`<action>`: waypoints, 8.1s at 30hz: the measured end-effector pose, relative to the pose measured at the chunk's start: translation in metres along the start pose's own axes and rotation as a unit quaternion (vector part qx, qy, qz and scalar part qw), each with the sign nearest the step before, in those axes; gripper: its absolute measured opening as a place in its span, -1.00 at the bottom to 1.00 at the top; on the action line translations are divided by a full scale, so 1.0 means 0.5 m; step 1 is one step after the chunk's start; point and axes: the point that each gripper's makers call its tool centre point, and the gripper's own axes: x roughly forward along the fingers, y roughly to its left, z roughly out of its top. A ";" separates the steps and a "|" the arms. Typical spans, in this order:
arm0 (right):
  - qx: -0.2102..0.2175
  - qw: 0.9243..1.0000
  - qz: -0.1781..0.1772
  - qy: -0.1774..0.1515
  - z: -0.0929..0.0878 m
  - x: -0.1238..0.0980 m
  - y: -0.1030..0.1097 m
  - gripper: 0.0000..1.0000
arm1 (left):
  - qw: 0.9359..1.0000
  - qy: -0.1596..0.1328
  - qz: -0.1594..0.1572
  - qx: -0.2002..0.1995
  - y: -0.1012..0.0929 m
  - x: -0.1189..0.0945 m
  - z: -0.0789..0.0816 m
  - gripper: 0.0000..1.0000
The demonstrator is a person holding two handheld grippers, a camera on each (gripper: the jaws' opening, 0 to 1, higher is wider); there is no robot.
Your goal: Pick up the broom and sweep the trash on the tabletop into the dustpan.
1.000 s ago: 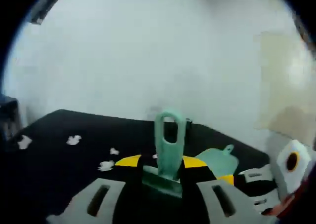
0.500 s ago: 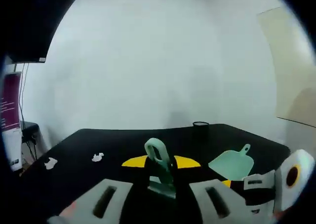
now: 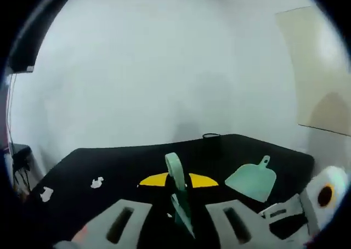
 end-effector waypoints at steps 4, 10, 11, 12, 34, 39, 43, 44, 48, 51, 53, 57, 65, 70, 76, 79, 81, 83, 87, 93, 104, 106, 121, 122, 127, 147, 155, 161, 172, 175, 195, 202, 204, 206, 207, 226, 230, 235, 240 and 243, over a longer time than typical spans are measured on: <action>0.071 0.996 0.057 -0.006 -0.002 -0.006 -0.003 -0.73 | 1.000 0.002 -0.029 0.011 -0.002 0.008 0.002 -0.81; 0.121 0.990 0.068 -0.019 -0.005 -0.064 -0.069 -0.73 | 0.996 -0.026 -0.086 0.000 -0.016 0.005 0.017 -0.91; 0.136 0.987 0.075 -0.029 -0.001 -0.078 -0.081 -0.73 | 0.995 -0.037 -0.097 -0.003 -0.019 0.002 0.025 -0.92; 0.150 0.985 0.078 -0.031 -0.001 -0.084 -0.088 -0.73 | 0.995 -0.050 -0.085 0.001 -0.009 -0.001 0.035 -0.92; 0.298 0.924 -0.217 -0.097 -0.059 -0.470 -0.569 -0.71 | 0.976 -0.102 0.167 0.097 0.348 -0.130 0.140 -0.92; 0.351 0.893 -0.244 -0.142 -0.085 -0.509 -0.602 -0.68 | 0.949 -0.080 0.244 0.185 0.440 -0.116 0.124 -0.93; 0.347 0.894 -0.243 -0.147 -0.090 -0.496 -0.597 -0.68 | 0.941 -0.085 0.245 0.217 0.492 -0.072 0.112 -0.93; 0.342 0.897 -0.241 -0.145 -0.092 -0.490 -0.595 -0.68 | 0.938 -0.077 0.252 0.226 0.508 -0.062 0.106 -0.93; 0.336 0.898 -0.240 -0.151 -0.101 -0.482 -0.601 -0.68 | 0.933 -0.056 0.261 0.240 0.559 -0.018 0.079 -0.93; 0.341 0.897 -0.237 -0.154 -0.111 -0.477 -0.603 -0.68 | 0.929 -0.041 0.265 0.256 0.598 0.013 0.055 -0.93; 0.339 0.897 -0.235 -0.155 -0.112 -0.478 -0.600 -0.68 | 0.928 -0.041 0.273 0.252 0.620 0.017 0.046 -0.93; 0.335 0.900 -0.227 -0.166 -0.101 -0.477 -0.595 -0.69 | 0.915 -0.031 0.309 0.258 0.661 0.006 0.029 -0.93; 0.333 0.904 -0.214 -0.162 -0.100 -0.471 -0.586 -0.70 | 0.900 0.017 0.311 0.303 0.702 0.024 -0.044 -0.93; 0.336 0.903 -0.212 -0.162 -0.103 -0.472 -0.586 -0.70 | 0.925 0.006 0.293 0.243 0.704 0.035 -0.075 -0.92; 0.341 0.900 -0.213 -0.167 -0.102 -0.472 -0.590 -0.71 | 0.944 -0.016 0.291 0.154 0.683 0.029 -0.081 -0.88; 0.345 0.898 -0.214 -0.168 -0.104 -0.473 -0.591 -0.71 | 0.952 -0.044 0.285 0.103 0.663 0.015 -0.074 -0.86; 0.347 0.897 -0.215 -0.168 -0.105 -0.473 -0.592 -0.71 | 0.957 -0.072 0.275 0.066 0.646 0.002 -0.061 -0.85; 0.348 0.897 -0.215 -0.168 -0.106 -0.472 -0.593 -0.71 | 0.959 -0.081 0.266 0.047 0.635 -0.005 -0.051 -0.85; 0.348 0.897 -0.214 -0.167 -0.106 -0.471 -0.592 -0.71 | 0.962 -0.098 0.252 0.024 0.613 -0.014 -0.027 -0.87; 0.346 0.898 -0.215 -0.166 -0.107 -0.471 -0.591 -0.71 | 0.961 -0.105 0.254 0.032 0.597 -0.024 0.002 -0.91; 0.340 0.901 -0.214 -0.162 -0.107 -0.470 -0.586 -0.72 | 0.937 -0.112 0.296 0.149 0.579 -0.061 0.113 -0.93; 0.340 0.901 -0.213 -0.164 -0.106 -0.470 -0.587 -0.72 | 0.930 -0.084 0.315 0.172 0.606 -0.058 0.095 -0.93; 0.337 0.903 -0.213 -0.160 -0.109 -0.469 -0.588 -0.73 | 0.957 -0.071 0.278 0.040 0.595 0.002 -0.014 -0.90; 0.337 0.903 -0.214 -0.160 -0.110 -0.470 -0.588 -0.73 | 0.959 -0.069 0.272 0.036 0.582 0.008 -0.015 -0.89; 0.338 0.903 -0.214 -0.160 -0.110 -0.470 -0.588 -0.74 | 0.965 -0.064 0.252 0.039 0.515 0.031 -0.014 -0.89; 0.336 0.903 -0.212 -0.163 -0.108 -0.468 -0.589 -0.75 | 0.954 -0.164 0.240 0.072 0.391 -0.023 0.159 -0.92; 0.336 0.903 -0.210 -0.165 -0.107 -0.468 -0.589 -0.75 | 0.972 -0.138 0.163 0.098 0.484 0.092 0.102 -0.92; 0.337 0.902 -0.211 -0.167 -0.108 -0.471 -0.590 -0.75 | 0.983 -0.072 0.100 0.134 0.519 0.232 0.016 -0.92; 0.334 0.904 -0.210 -0.165 -0.108 -0.467 -0.590 -0.76 | 0.990 -0.090 0.052 0.095 0.367 0.235 0.001 -0.88; 0.335 0.904 -0.209 -0.165 -0.108 -0.467 -0.590 -0.76 | 0.989 -0.097 0.040 0.100 0.322 0.227 0.005 -0.89; 0.336 0.904 -0.207 -0.165 -0.108 -0.465 -0.589 -0.77 | 0.984 -0.158 0.049 0.064 0.195 0.132 0.087 -0.92; 0.336 0.904 -0.207 -0.168 -0.106 -0.466 -0.588 -0.77 | 0.965 -0.172 0.184 0.067 0.305 -0.031 0.105 -0.92; 0.335 0.904 -0.207 -0.168 -0.105 -0.466 -0.588 -0.77 | 0.962 -0.183 0.189 0.066 0.320 -0.058 0.107 -0.92; 0.335 0.903 -0.207 -0.169 -0.104 -0.467 -0.588 -0.77 | 0.959 -0.197 0.198 0.039 0.341 -0.083 0.107 -0.92; 0.336 0.903 -0.207 -0.169 -0.105 -0.467 -0.587 -0.77 | 0.959 -0.193 0.202 0.041 0.351 -0.090 0.102 -0.92; 0.333 0.903 -0.210 -0.170 -0.105 -0.472 -0.589 -0.77 | 0.970 -0.093 0.225 0.012 0.272 0.021 -0.021 -0.85; 0.335 0.903 -0.209 -0.171 -0.106 -0.471 -0.590 -0.77 | 0.973 -0.078 0.216 0.037 0.218 0.069 -0.026 -0.84; 0.334 0.903 -0.207 -0.173 -0.105 -0.471 -0.590 -0.77 | 0.975 -0.079 0.201 0.047 0.172 0.110 -0.009 -0.85; 0.336 0.902 -0.207 -0.176 -0.103 -0.470 -0.589 -0.77 | 0.980 -0.096 0.170 0.039 0.121 0.138 0.021 -0.88; 0.336 0.902 -0.206 -0.176 -0.103 -0.471 -0.590 -0.77 | 0.981 -0.107 0.156 0.042 0.099 0.140 0.040 -0.89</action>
